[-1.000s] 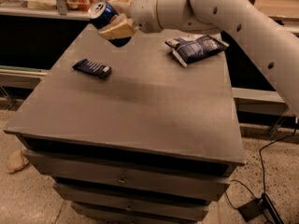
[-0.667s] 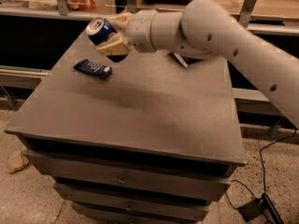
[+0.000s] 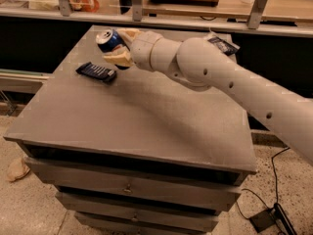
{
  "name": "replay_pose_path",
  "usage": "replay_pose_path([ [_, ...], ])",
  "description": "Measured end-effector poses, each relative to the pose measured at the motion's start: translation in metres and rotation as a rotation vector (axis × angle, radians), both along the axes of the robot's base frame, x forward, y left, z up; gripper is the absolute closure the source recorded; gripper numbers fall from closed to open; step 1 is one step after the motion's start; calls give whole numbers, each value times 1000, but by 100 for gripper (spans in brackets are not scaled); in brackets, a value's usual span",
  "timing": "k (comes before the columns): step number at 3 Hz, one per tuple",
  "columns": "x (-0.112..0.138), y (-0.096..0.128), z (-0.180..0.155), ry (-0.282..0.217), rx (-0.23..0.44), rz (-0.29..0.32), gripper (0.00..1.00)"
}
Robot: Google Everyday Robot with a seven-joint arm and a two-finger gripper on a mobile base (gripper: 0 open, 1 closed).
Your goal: Move pepsi can near rxbar blueberry
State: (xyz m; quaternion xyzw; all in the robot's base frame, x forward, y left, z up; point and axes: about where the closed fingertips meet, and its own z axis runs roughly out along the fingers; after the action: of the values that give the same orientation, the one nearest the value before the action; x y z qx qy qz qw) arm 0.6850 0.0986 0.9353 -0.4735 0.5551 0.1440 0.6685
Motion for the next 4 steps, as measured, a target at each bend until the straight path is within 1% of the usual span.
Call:
replay_pose_path([
  [1, 34, -37, 22, -103, 65, -200, 100],
  [2, 45, -52, 30, -122, 134, -291, 100],
  [3, 56, -48, 34, -90, 234, -298, 100],
  [4, 62, -31, 33, -11, 326, -232, 100],
])
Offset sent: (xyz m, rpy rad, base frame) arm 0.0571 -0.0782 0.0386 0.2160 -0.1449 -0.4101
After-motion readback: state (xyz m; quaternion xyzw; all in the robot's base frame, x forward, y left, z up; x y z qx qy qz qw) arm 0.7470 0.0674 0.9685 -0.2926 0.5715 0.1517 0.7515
